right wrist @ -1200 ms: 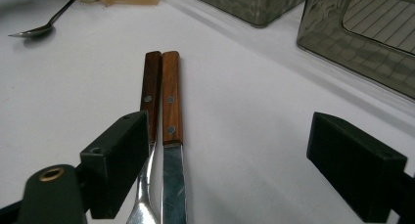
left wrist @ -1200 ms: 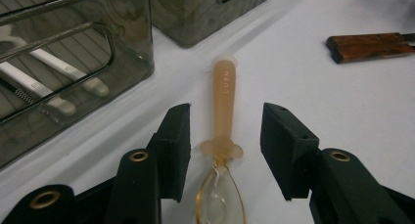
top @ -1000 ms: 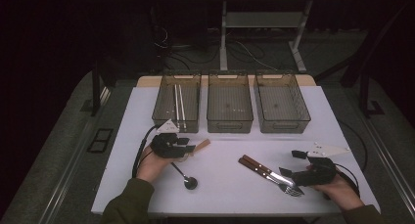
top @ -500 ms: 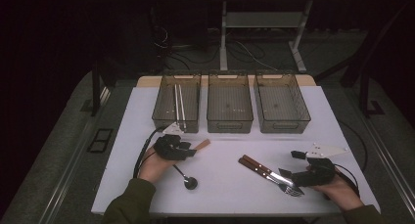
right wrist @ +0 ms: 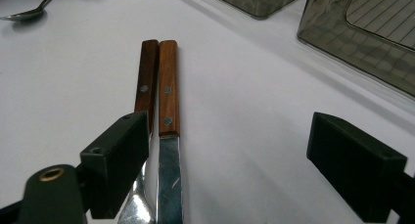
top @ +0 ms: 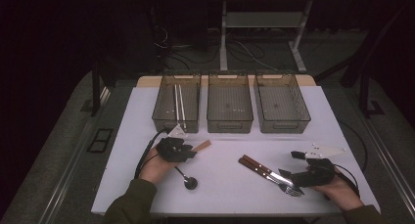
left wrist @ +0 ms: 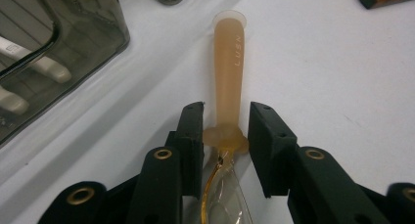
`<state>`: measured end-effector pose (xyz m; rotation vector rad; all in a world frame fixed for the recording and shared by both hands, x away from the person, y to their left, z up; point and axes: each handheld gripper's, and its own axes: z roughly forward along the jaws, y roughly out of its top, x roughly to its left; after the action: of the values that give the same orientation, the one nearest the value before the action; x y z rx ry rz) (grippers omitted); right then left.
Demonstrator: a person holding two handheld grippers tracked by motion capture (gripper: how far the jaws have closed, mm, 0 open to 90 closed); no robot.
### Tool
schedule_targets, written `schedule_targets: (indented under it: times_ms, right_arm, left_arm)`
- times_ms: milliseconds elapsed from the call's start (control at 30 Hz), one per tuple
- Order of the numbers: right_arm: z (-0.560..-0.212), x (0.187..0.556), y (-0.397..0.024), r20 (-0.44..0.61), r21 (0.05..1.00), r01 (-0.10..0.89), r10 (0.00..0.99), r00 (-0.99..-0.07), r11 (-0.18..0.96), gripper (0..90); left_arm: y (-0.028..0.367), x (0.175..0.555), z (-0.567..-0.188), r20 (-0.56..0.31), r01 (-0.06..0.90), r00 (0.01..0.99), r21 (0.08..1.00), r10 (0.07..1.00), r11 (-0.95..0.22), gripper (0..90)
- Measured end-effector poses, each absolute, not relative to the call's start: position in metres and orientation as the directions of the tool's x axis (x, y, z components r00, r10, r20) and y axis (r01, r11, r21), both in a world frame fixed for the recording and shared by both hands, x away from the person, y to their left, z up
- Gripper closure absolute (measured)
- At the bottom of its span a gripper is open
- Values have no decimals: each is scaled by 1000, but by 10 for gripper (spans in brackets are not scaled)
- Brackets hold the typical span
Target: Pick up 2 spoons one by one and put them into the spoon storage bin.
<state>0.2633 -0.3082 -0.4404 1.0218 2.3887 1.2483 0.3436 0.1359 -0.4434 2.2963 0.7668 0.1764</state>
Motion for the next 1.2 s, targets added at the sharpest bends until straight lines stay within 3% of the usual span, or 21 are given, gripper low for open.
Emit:
schedule_targets:
  times_ms: [267,1133,1200]
  right_arm:
    - [-440,263,-308,87,797,464,688,-721,386,158]
    - [-438,262,-307,91,806,455,680,-727,379,157]
    - [-438,262,-306,109,810,459,675,-729,365,125]
  left_arm:
    - [133,341,-442,-85,455,835,662,544,-595,758]
    - [139,331,-429,-72,461,815,682,576,-568,758]
    - [140,331,-428,-75,464,811,687,580,-559,758]
